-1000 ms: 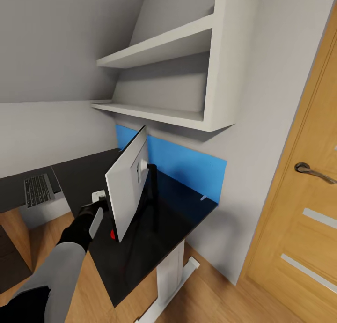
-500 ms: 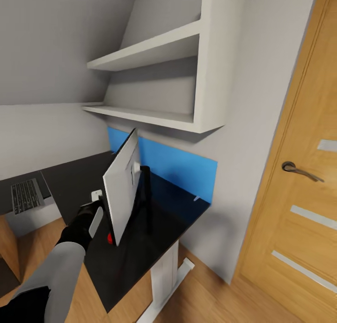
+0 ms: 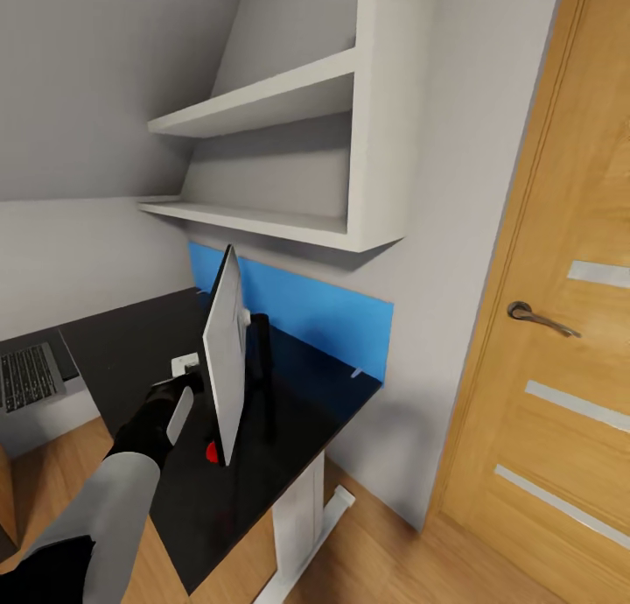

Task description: In the bedroom, organize the workspace by keeping the computer under the desk, ensuring the monitor is on the desk, placing the keyboard on the desk next to the monitor, placing the mouse on the desk next to the keyboard, moving the folder from the swivel chair onto the desk next to the mouse, stacking the notebook on top of the folder with the pen on top of the notebook, and positioning the swivel chair next to the desk.

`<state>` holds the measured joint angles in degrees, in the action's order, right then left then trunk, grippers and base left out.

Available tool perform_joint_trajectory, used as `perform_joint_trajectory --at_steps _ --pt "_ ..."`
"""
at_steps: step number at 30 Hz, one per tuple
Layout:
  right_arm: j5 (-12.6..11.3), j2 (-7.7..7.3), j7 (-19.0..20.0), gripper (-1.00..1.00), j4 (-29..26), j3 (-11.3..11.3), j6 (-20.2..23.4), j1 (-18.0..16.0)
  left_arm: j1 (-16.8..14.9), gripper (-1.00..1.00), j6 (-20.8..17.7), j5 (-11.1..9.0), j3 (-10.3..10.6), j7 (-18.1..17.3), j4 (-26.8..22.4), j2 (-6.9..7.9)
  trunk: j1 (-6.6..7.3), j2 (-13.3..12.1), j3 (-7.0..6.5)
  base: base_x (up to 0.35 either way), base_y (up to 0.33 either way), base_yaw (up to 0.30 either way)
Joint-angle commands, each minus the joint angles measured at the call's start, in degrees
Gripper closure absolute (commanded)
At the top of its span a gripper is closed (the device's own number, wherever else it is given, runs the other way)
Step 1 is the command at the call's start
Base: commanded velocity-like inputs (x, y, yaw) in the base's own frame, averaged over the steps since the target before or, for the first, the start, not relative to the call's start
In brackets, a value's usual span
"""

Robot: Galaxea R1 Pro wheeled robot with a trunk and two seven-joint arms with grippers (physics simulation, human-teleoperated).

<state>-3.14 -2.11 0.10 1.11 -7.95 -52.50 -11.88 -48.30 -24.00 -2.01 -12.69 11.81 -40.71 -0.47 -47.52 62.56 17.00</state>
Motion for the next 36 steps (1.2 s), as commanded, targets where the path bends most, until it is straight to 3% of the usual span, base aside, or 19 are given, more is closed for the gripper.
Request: perform_joint_trajectory --at_steps 1,23,36 --pt "-0.29 0.0 0.08 -1.0 0.12 0.09 -0.23 -0.07 -0.04 -1.0 -0.26 -0.28 -0.14 0.14 -0.09 -0.05 0.0 0.05 0.06 0.0 0.0 -0.014" --pt "-0.29 0.04 0.08 -1.0 0.12 0.1 -0.23 -0.07 -0.04 -1.0 -0.26 -0.33 -0.14 0.14 0.26 -0.05 0.0 0.05 0.01 -0.096 -0.008 -0.005" --pt "-0.29 0.08 0.08 -1.0 0.12 0.09 -0.22 -0.07 -0.05 -1.0 -0.17 -0.37 -0.2 0.14 1.04 -0.05 0.0 0.05 -0.67 -0.003 -0.001 -0.142"
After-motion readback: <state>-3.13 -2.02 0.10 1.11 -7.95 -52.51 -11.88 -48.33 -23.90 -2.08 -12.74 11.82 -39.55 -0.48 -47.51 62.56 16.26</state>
